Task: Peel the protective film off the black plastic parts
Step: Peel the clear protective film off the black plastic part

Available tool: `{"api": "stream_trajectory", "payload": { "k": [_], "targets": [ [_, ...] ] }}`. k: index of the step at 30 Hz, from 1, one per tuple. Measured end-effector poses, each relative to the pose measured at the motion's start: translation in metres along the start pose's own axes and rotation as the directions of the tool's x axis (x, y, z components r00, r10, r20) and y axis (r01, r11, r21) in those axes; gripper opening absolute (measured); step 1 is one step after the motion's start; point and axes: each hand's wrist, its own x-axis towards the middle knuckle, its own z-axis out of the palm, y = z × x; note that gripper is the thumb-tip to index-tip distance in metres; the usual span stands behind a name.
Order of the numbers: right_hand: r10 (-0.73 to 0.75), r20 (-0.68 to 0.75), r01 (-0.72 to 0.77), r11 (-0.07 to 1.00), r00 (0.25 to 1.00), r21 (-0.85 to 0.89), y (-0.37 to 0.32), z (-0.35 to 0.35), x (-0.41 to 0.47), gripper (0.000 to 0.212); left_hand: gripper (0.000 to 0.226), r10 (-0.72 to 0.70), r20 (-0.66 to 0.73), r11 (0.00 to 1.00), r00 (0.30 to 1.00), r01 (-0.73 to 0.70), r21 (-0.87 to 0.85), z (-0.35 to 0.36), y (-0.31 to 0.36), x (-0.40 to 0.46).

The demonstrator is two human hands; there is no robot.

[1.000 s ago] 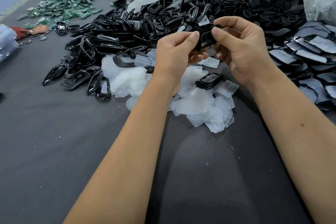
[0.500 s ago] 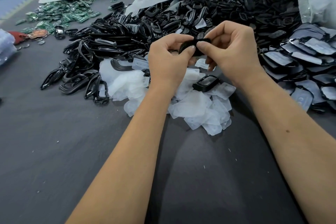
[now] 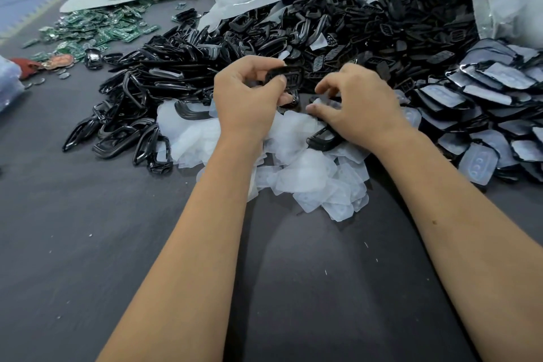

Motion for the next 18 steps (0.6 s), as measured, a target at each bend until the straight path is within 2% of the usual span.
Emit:
{"api": "stream_trajectory", "payload": {
  "k": [2,4,6,9,11,14,16,18],
  "targets": [
    [0.015,0.020,-0.015,1.000,1.000,-0.006,0.000,0.000,0.000,0.031,0.025,-0.020,-0.005,0.999,1.000,0.020,-0.033,-0.002,0.001,0.001],
    [0.019,0.008,-0.019,0.998,1.000,0.063,0.000,-0.002,0.000,0.021,0.025,-0.034,-0.004,0.999,0.999,0.034,-0.043,-0.002,0.002,0.001],
    [0.039,-0.008,-0.037,0.988,0.999,0.149,0.002,-0.002,0.000,0.019,0.025,-0.049,-0.007,0.998,0.999,0.049,-0.047,-0.002,0.001,0.000],
    [0.090,-0.114,-0.044,0.934,0.989,0.355,0.002,0.000,0.000,0.021,0.021,-0.088,-0.021,0.994,0.996,0.087,-0.061,-0.003,-0.001,0.002],
    [0.181,-0.145,-0.060,0.800,0.973,0.597,-0.001,-0.002,0.001,0.018,0.019,-0.108,-0.015,0.992,0.994,0.107,-0.072,-0.005,-0.002,0.002],
    [0.263,-0.052,-0.069,0.432,0.963,0.899,-0.005,-0.005,0.001,0.014,0.023,-0.112,0.003,0.992,0.994,0.112,-0.064,-0.004,-0.002,0.002],
    [0.247,0.031,-0.096,0.257,0.969,0.962,-0.008,-0.004,0.000,0.007,0.028,-0.105,0.003,0.993,0.994,0.105,-0.047,-0.003,-0.003,0.001],
    [0.224,0.081,-0.121,0.171,0.971,0.978,-0.010,-0.003,-0.001,0.008,0.029,-0.103,0.012,0.994,0.995,0.104,-0.044,-0.002,-0.003,0.001]
  ]
}}
